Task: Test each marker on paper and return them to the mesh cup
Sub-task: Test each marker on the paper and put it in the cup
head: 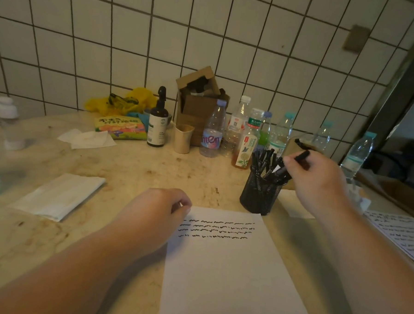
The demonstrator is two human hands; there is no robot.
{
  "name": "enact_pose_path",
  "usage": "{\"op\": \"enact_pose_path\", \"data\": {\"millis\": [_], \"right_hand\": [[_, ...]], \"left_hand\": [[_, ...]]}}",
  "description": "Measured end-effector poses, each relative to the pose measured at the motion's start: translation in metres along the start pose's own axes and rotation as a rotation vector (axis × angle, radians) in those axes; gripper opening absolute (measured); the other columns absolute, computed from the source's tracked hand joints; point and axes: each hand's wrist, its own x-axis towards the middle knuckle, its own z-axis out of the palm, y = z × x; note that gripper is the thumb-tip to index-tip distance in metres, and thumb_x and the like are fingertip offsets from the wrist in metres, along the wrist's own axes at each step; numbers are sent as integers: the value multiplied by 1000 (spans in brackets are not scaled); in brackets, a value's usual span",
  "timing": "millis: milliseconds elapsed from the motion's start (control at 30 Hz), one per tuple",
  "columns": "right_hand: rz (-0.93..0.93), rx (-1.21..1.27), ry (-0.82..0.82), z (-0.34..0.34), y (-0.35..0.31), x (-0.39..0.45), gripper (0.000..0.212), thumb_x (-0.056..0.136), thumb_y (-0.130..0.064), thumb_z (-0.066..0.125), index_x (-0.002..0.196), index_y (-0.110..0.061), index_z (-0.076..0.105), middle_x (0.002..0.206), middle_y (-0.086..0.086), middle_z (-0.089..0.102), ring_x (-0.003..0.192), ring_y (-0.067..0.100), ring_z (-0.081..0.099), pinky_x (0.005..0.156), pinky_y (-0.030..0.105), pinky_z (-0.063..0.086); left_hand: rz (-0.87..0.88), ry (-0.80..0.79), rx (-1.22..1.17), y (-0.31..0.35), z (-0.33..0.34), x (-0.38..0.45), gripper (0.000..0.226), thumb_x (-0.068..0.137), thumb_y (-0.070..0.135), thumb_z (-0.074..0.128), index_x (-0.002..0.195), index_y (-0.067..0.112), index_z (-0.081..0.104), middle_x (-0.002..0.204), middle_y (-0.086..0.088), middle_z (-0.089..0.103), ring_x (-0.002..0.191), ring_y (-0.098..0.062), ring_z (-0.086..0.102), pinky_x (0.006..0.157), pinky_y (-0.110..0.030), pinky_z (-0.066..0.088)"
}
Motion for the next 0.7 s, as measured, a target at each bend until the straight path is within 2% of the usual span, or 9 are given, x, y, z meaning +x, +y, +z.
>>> {"op": "enact_pose_path", "data": {"millis": [67, 133, 200, 267, 367, 433, 533, 633, 700], "right_hand": [[-1, -86, -45, 5, -3, 12, 27, 96, -45, 58, 99, -22, 71, 82, -7, 59, 70, 4, 49, 55, 23, 30], [-34, -189, -60, 11, -4, 23, 31, 92, -47, 62, 92, -18, 72, 87, -1, 55, 76, 15, 53, 58, 26, 31], [-67, -346, -77, 19, -4, 32, 37, 88, -52, 64, 92, -16, 73, 100, 6, 55, 99, 28, 52, 71, 32, 36], [-46, -465, -140, 27, -4, 35, 42, 86, -57, 65, 101, -19, 73, 120, 6, 53, 117, 29, 41, 87, 41, 39], [-4, -439, -209, 34, 1, 30, 45, 83, -58, 67, 118, -29, 69, 139, 2, 46, 131, 30, 32, 104, 51, 37], [-27, -259, -141, 35, 7, 25, 49, 82, -57, 68, 126, -35, 62, 141, 3, 45, 133, 29, 34, 106, 53, 36], [49, 149, 47, 35, 25, 18, 63, 84, -53, 69, 138, -30, 49, 144, 1, 47, 134, 22, 42, 109, 48, 37], [314, 681, -70, 43, 38, 12, 101, 72, -31, 84, 153, -23, 25, 151, -1, 43, 137, 20, 42, 108, 42, 29], [422, 837, -179, 50, 41, 11, 119, 62, -25, 88, 156, -22, 16, 145, -3, 46, 130, 18, 42, 112, 47, 25]], "left_hand": [[8, 2, 11, -1, 0, 0, 16, 94, 37, 52, 97, 34, 67, 77, 14, 68, 62, -2, 60, 54, -18, 44], [3, -9, 14, -1, 0, 0, 16, 94, 36, 52, 96, 35, 68, 75, 14, 68, 63, -3, 60, 57, -20, 48], [-4, -20, 17, -1, 0, 0, 16, 94, 36, 52, 96, 35, 68, 75, 14, 68, 65, -2, 61, 60, -21, 50], [-14, -27, 14, -1, 1, 0, 16, 94, 36, 52, 96, 36, 68, 76, 15, 68, 66, -2, 62, 61, -22, 52], [-35, -29, -3, -2, 1, 0, 16, 94, 36, 51, 95, 36, 67, 75, 15, 68, 66, -4, 63, 64, -27, 55], [-38, -30, -6, -3, 1, 0, 16, 93, 36, 51, 94, 36, 67, 74, 14, 69, 65, -4, 64, 65, -30, 57], [-40, -28, -7, -3, 2, 1, 15, 93, 36, 52, 94, 36, 67, 75, 12, 69, 65, -5, 64, 66, -31, 57], [-44, -33, 11, -3, 3, 2, 16, 93, 36, 51, 96, 38, 67, 76, 14, 68, 66, -4, 64, 66, -27, 56], [-48, -43, 26, -3, 3, 3, 15, 93, 36, 51, 96, 39, 66, 76, 15, 68, 64, -4, 63, 64, -25, 54]]}}
